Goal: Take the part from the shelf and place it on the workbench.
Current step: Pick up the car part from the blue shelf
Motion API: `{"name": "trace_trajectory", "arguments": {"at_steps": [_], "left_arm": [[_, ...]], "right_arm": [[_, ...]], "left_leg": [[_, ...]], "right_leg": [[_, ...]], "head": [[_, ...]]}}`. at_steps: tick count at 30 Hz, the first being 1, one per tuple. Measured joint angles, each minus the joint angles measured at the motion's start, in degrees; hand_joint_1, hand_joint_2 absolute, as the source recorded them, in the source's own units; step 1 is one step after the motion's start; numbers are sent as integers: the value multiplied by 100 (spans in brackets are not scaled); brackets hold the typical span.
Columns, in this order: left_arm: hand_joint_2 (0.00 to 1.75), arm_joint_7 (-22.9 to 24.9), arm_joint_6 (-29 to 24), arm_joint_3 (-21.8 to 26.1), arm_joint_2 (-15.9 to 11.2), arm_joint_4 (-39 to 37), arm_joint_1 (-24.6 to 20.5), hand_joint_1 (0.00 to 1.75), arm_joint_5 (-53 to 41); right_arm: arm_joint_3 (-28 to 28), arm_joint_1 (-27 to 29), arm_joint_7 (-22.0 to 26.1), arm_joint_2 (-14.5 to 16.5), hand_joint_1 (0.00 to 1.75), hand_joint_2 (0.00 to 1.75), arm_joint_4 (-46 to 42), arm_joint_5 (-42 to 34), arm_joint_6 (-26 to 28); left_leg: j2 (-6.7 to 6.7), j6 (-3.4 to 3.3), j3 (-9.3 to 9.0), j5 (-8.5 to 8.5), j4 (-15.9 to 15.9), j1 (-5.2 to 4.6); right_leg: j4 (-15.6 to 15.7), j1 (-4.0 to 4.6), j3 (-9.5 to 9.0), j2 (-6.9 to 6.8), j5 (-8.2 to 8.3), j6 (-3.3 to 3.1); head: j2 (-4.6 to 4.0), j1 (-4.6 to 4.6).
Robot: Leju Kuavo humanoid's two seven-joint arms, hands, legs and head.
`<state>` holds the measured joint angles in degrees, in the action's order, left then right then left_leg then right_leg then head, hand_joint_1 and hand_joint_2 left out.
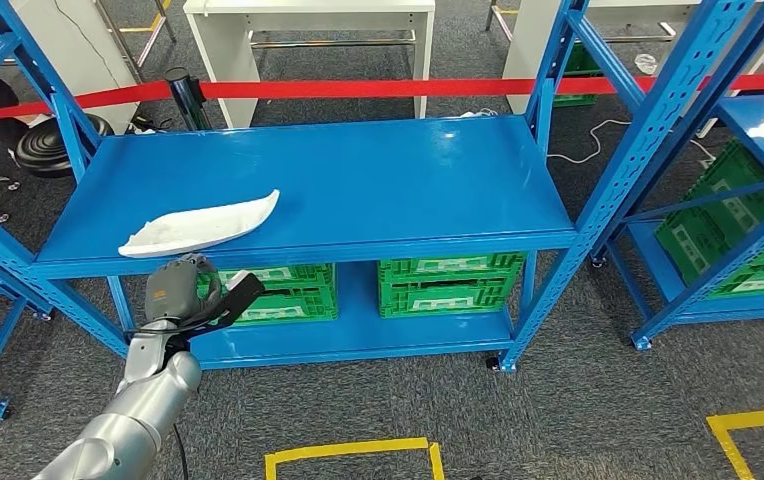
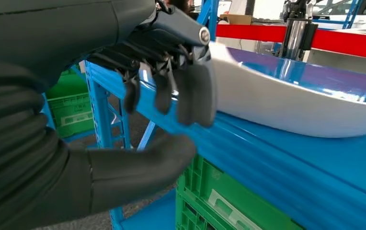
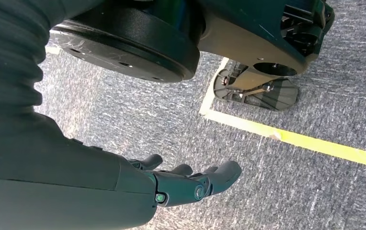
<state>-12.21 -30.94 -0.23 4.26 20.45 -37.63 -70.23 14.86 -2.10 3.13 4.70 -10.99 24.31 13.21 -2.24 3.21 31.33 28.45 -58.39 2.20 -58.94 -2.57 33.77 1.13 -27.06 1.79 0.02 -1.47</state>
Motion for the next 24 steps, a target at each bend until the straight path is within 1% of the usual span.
{"name": "trace_trajectory", "arguments": {"at_steps": [2, 3, 6, 8, 10, 12, 14, 18, 21, 24], "left_arm": [[175, -8, -1, 22, 0, -4, 7, 5, -1], [175, -12, -7, 28, 0, -6, 12, 0, -3], [175, -25, -46, 38, 0, -8, 27, 0, -9], [87, -94, -37, 44, 0, -8, 31, 0, 32], [0, -291, 23, 83, 2, -8, 34, 0, 187], [0, -502, 80, 155, 8, -7, 40, 0, 347], [0, -615, 98, 205, 11, -5, 44, 0, 403], [0, -707, 107, 233, 13, -7, 53, 0, 386], [0, -739, 228, 234, 13, -8, 56, 0, 407], [0, -786, 275, 258, 7, -4, 56, 0, 444]], "right_arm": [[0, -1, 0, 0, 0, 175, 0, 10, -2], [0, -1, 0, 0, 0, 175, 0, 14, -2], [1, -2, 0, 0, 0, 175, 0, 28, -10], [2, -4, 0, 0, 0, 175, 0, 48, -19], [2, -6, 0, 0, 0, 175, -1, 70, -24], [2, -8, 0, 0, 0, 175, -1, 85, -25], [2, -9, 0, 0, 0, 175, 0, 98, -25], [2, -12, 0, 0, 0, 175, 0, 119, -27], [4, -13, 0, 0, 0, 175, -1, 128, -43], [10, -12, 0, 8, 0, 175, 0, 140, -59]], "left_leg": [[0, 0, 0, 0, 0, 0], [0, 0, 0, 0, 0, 0], [0, 0, 0, 0, 0, 0], [0, 0, 0, 0, 0, 0], [0, 0, 0, 0, 0, 0], [0, 0, -1, 0, 0, 0], [0, 0, -1, 0, 0, 0], [0, 0, 0, 0, 0, 0], [0, 0, 0, 0, 0, 0], [-1, -30, 10, 14, -33, -11]], "right_leg": [[0, 0, 0, 0, 0, 0], [0, 0, 0, 0, 0, 0], [0, 0, 0, 0, 0, 0], [0, 0, 0, 0, 0, 0], [0, 0, 0, 0, 0, 0], [0, 0, 0, 0, 0, 0], [0, 0, 1, 1, 0, 0], [0, 0, 0, 1, 0, 0], [0, 0, 0, 1, 0, 0], [18, -28, -2, -2, 12, 18]], "head": [[0, 0], [0, 0], [0, 0], [0, 1], [0, 1], [0, 1], [0, 0], [0, 1], [0, 0], [0, 1]]}}
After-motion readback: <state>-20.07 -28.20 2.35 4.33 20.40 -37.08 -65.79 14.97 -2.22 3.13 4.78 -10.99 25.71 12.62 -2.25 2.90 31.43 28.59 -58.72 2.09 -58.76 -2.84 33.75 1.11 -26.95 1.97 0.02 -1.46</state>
